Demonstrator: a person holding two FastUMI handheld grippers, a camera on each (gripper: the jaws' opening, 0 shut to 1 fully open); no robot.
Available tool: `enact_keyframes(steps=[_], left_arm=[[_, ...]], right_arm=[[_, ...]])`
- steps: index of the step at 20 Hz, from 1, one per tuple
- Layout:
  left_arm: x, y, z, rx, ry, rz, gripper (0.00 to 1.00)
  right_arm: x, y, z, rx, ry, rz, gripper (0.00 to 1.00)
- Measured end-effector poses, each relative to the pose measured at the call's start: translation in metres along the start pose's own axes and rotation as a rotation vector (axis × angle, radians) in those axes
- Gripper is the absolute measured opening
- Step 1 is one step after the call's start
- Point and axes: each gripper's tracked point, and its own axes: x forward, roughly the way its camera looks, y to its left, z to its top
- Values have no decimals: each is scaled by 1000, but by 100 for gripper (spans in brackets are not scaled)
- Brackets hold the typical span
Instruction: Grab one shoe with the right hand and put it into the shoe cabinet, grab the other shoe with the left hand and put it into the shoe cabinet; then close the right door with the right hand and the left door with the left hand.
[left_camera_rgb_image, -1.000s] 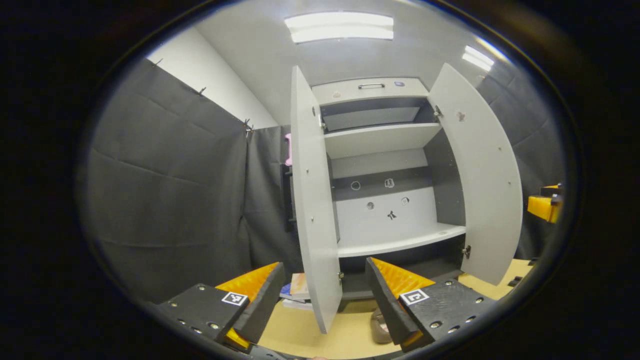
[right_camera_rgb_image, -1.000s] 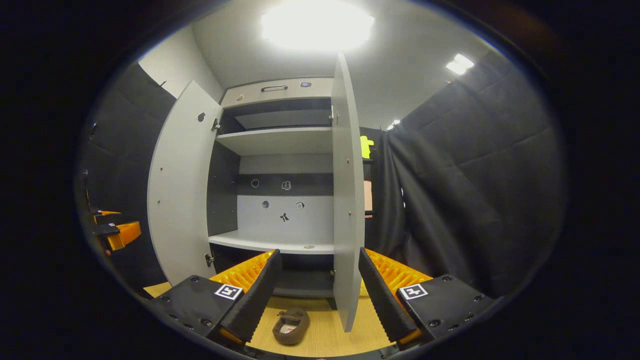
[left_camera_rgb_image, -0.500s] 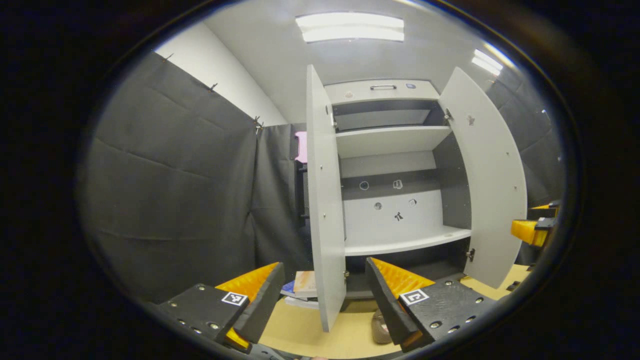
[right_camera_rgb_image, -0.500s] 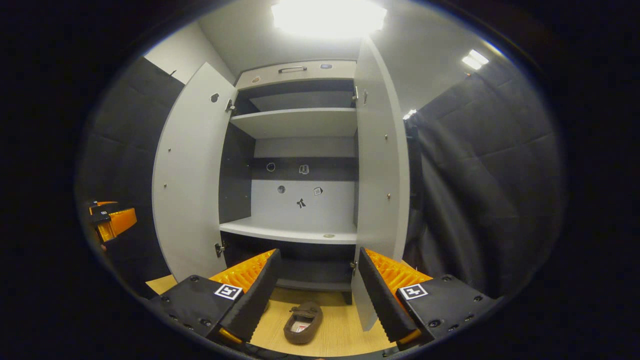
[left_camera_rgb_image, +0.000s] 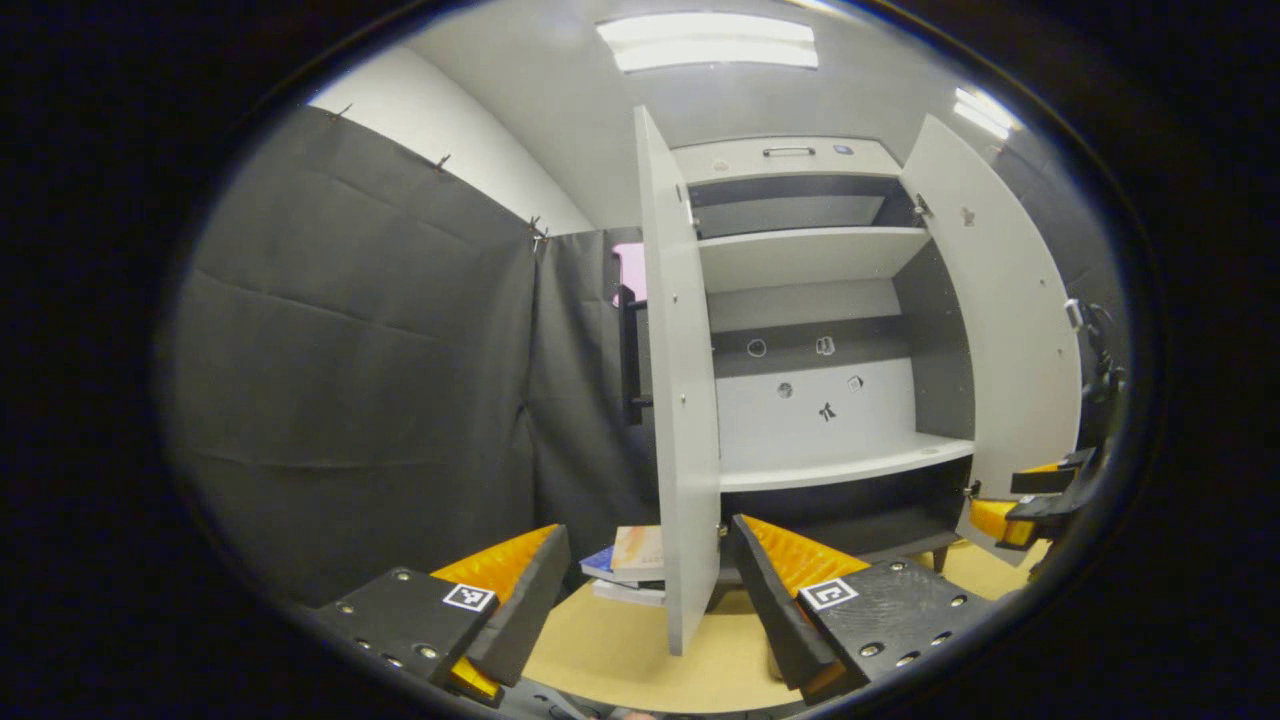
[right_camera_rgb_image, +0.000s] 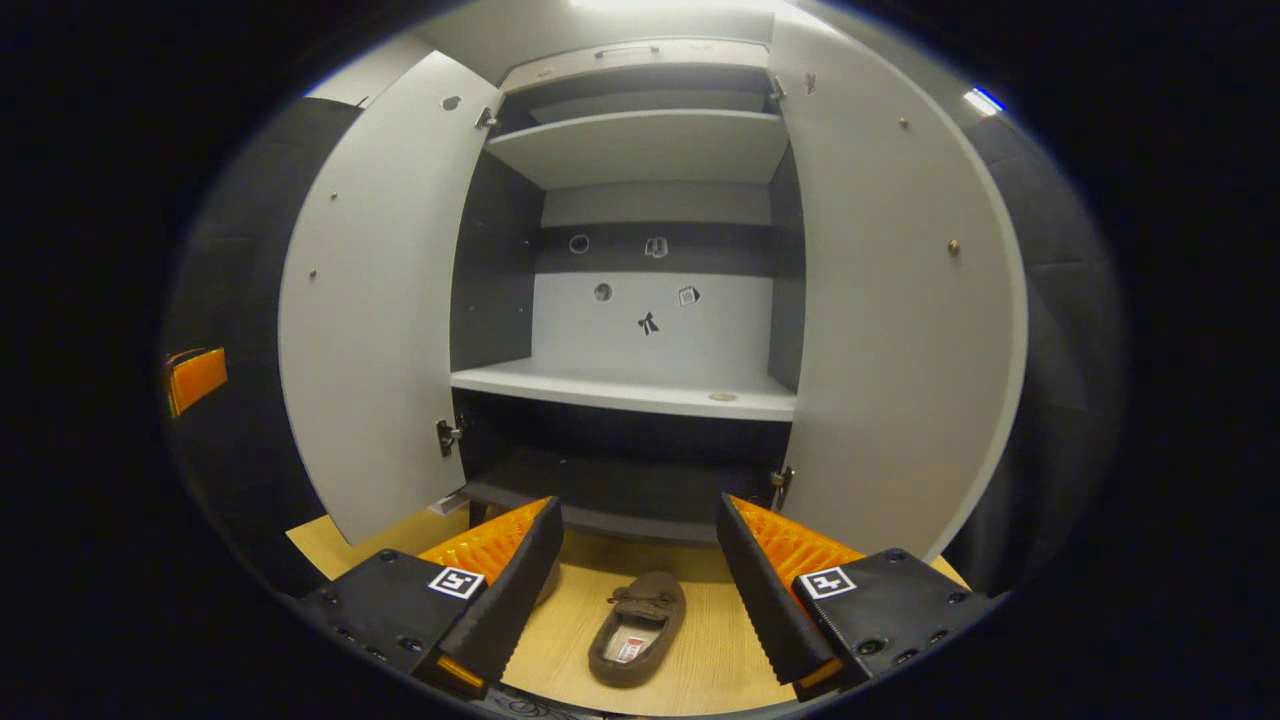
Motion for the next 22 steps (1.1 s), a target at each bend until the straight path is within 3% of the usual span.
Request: enact_keyframes(steps=[8, 16, 17, 18, 19, 22], left_arm=[[17, 11, -2, 18, 14, 48, 94], [17, 27, -11, 44, 49, 101, 94], [17, 29, -12, 45, 52, 108, 94], [17, 31, -13, 44, 55, 113, 94], [17, 32, -14, 42, 58, 119, 94], [18, 36, -16, 36, 65, 133, 94]], right_arm=[[55, 24, -103, 22, 323, 95, 97], [70, 43, -175, 53, 533, 138, 97], [72, 44, -182, 50, 554, 139, 92], [74, 46, -189, 51, 575, 142, 95], [76, 47, -196, 54, 599, 140, 86], [84, 46, -213, 43, 658, 116, 82]])
